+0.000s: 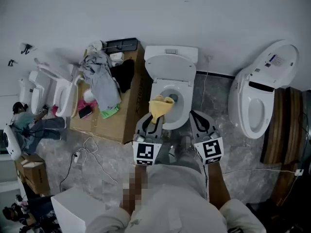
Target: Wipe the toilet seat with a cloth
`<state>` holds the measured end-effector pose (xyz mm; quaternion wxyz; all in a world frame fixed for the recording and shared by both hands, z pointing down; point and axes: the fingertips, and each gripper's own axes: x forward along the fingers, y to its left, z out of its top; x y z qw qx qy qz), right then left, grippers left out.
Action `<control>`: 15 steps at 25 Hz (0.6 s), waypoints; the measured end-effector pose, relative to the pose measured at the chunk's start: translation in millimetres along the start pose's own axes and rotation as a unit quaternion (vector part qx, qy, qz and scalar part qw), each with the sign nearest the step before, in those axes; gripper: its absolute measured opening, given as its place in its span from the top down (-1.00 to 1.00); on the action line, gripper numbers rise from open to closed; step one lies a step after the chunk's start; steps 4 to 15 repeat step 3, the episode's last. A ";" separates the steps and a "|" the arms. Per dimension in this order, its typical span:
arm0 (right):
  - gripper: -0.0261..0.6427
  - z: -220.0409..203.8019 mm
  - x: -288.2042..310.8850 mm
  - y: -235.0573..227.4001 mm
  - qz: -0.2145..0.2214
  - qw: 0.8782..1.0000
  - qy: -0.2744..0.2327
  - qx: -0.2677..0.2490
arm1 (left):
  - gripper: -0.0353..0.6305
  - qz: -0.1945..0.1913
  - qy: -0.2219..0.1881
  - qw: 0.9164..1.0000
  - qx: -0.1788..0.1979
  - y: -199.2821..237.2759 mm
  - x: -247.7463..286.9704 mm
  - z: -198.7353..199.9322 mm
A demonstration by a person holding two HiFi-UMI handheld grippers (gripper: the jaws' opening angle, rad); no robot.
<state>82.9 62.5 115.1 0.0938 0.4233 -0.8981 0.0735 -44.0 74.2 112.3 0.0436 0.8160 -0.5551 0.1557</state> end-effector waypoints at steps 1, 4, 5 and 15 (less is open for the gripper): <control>0.90 1.5 -3.0 -1.7 0.000 1.000 0.001 0.000 | 0.65 -0.001 0.000 1.000 0.001 -4.1 -0.2 3.7; 0.90 4.6 -9.6 -5.2 0.001 1.000 0.004 -0.001 | 0.65 -0.002 -0.001 1.000 0.001 -12.5 -0.3 10.7; 0.90 4.6 -9.6 -5.2 0.001 1.000 0.004 -0.001 | 0.65 -0.002 -0.001 1.000 0.001 -12.5 -0.3 10.7; 0.90 4.6 -9.6 -5.2 0.001 1.000 0.004 -0.001 | 0.65 -0.002 -0.001 1.000 0.001 -12.5 -0.3 10.7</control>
